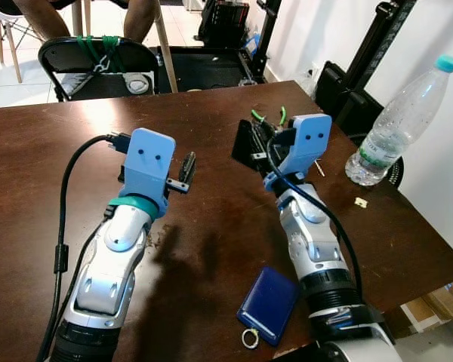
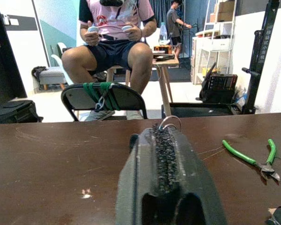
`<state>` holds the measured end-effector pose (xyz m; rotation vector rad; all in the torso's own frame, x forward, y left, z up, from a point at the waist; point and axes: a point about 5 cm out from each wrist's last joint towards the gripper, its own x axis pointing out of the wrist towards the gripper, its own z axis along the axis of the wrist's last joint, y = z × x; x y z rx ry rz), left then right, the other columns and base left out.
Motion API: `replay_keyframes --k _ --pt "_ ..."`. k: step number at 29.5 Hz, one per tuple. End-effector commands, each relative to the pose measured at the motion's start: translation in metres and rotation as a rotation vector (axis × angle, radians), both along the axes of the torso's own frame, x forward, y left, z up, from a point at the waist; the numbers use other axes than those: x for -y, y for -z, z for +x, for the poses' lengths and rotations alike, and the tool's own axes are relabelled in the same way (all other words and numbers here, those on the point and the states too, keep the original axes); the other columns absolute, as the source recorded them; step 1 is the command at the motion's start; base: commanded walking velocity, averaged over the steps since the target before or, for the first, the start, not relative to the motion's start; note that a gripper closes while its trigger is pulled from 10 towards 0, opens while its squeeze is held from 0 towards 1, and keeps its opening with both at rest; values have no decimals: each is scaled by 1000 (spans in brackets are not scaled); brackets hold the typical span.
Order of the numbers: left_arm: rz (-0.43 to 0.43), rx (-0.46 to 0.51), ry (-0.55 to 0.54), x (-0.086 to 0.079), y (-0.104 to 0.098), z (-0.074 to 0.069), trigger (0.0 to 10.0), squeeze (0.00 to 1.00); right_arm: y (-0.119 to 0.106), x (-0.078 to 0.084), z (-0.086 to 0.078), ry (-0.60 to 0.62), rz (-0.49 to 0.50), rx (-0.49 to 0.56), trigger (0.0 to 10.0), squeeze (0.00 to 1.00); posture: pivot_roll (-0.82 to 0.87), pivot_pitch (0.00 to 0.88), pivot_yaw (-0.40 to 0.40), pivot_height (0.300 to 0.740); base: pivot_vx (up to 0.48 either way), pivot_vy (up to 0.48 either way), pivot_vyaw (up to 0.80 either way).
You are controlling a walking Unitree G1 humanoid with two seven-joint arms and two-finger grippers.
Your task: Hang keys on a hook
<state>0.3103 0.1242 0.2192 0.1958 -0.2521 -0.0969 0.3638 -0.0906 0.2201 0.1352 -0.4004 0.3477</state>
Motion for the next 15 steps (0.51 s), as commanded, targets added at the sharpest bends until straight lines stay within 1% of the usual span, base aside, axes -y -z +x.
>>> replay_keyframes --k 1,7,11,13,14,15 --pt "1 -11 -2 1 5 -2 10000 0 -2 -1 0 -8 10 12 0 0 -123 85 -56 740 0 0 0" --pt "-3 -15 6 3 6 -3 10000 0 -5 0 -2 -11 17 28 0 0 -125 88 -50 740 0 0 0" --pt "-2 -17 17 4 6 -5 10000 0 -9 -2 -3 -19 7 54 0 0 -121 89 -30 740 0 0 0" --pt "2 -17 27 3 6 -9 10000 0 -13 -9 -5 -37 5 83 0 0 -109 88 -21 740 0 0 0" --pt "2 -17 27 3 6 -9 10000 0 -13 -9 -5 -37 5 83 0 0 -109 88 -21 740 0 0 0" --pt "10 -20 28 2 7 -10 10000 0 -15 -13 -6 -46 8 90 0 0 -104 87 -20 740 0 0 0"
